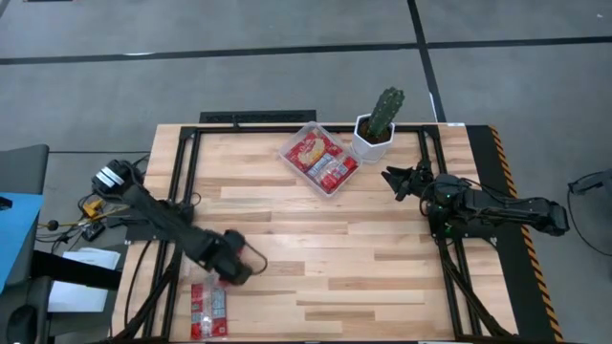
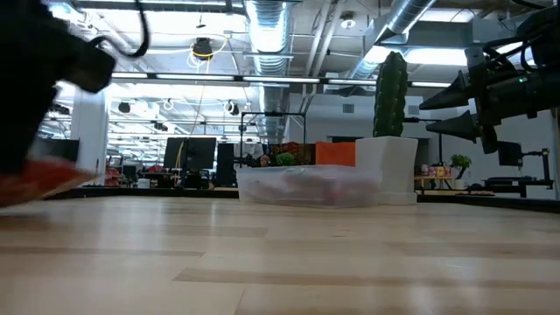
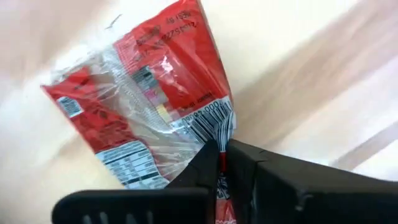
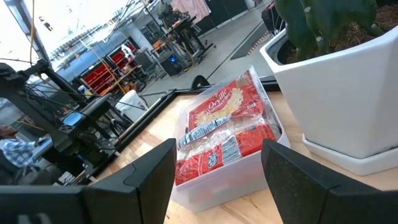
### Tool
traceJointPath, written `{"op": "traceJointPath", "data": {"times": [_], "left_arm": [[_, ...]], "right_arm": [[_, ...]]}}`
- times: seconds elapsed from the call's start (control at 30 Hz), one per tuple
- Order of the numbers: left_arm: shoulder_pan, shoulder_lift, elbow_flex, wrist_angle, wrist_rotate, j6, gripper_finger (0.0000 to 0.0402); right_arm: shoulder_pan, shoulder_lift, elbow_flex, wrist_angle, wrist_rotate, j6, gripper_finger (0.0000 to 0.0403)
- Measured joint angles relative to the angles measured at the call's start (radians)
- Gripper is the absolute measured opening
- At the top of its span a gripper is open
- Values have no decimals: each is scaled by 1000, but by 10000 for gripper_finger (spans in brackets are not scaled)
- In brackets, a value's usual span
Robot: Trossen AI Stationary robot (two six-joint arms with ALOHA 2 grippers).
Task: Sort popcorn bags into baskets
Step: Put the red popcorn bag into the transparent bin
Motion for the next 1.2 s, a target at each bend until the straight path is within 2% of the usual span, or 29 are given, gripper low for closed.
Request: {"op": "traceJointPath", "data": {"times": [0.13, 0.27, 0.33, 0.43, 0.6, 0.73, 0.9, 1.2], "left_arm": [[74, -103, -1, 8, -107, 34, 1], [177, -199, 1, 111, -211, 141, 1], [245, -236, 1, 182, -232, 232, 1], [366, -269, 2, 335, -197, 393, 1], [587, -271, 3, 621, -19, 637, 1], [778, -252, 3, 793, 163, 755, 1], [979, -173, 5, 1002, 411, 787, 1], [1229, 108, 4, 1334, 790, 728, 0]], "right_arm": [[0, 0, 0, 0, 0, 0, 260], [0, 0, 0, 0, 0, 0, 260], [0, 0, 0, 0, 0, 0, 260], [0, 0, 0, 0, 0, 0, 260], [0, 0, 0, 0, 0, 0, 260], [0, 0, 0, 0, 0, 0, 260], [0, 2, 0, 0, 0, -1, 260], [-1, 7, 0, 0, 1, -2, 260]]}}
